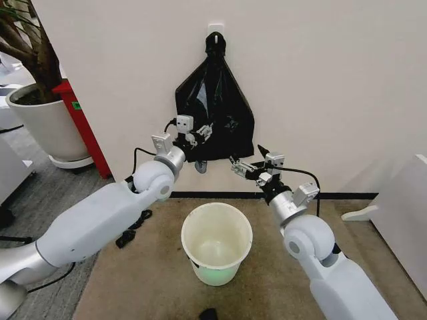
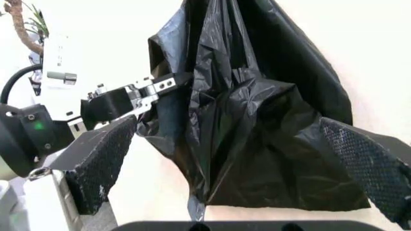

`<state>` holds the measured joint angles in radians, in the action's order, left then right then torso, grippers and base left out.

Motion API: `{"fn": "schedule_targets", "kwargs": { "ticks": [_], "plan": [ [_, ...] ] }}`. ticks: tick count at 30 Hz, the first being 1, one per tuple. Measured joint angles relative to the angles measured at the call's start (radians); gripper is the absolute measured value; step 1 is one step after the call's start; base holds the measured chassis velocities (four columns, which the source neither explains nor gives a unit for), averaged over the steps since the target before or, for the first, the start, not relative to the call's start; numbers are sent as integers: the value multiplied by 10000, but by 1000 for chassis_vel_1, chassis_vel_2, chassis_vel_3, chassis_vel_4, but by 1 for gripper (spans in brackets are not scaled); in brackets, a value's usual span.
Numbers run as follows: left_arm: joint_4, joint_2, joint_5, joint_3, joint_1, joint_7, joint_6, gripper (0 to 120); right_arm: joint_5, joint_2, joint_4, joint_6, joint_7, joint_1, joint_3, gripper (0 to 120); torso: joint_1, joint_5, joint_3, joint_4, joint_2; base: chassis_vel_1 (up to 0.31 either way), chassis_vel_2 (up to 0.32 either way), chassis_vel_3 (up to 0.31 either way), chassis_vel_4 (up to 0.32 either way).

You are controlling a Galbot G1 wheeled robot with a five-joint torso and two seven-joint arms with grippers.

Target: Place the garbage bag over the trash bin.

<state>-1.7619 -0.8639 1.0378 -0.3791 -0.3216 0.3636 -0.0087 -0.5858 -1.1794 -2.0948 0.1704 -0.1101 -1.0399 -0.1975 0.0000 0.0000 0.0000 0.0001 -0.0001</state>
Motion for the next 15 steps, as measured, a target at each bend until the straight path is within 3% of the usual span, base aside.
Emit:
{"fn": "schedule_targets", "kwargs": {
  "ticks": [8, 15],
  "plan": [
    [-202, 93, -4, 191, -196, 20, -11, 1, 7, 25, 37, 0, -11, 64, 67, 100, 0, 0, 0, 0, 0, 0, 0, 0, 0],
    [-446, 176, -19, 666, -563, 35, -19, 0, -27, 127, 54, 1, -36, 152, 132, 100, -1, 0, 0, -1, 0, 0, 0, 0, 0]
  ]
}}
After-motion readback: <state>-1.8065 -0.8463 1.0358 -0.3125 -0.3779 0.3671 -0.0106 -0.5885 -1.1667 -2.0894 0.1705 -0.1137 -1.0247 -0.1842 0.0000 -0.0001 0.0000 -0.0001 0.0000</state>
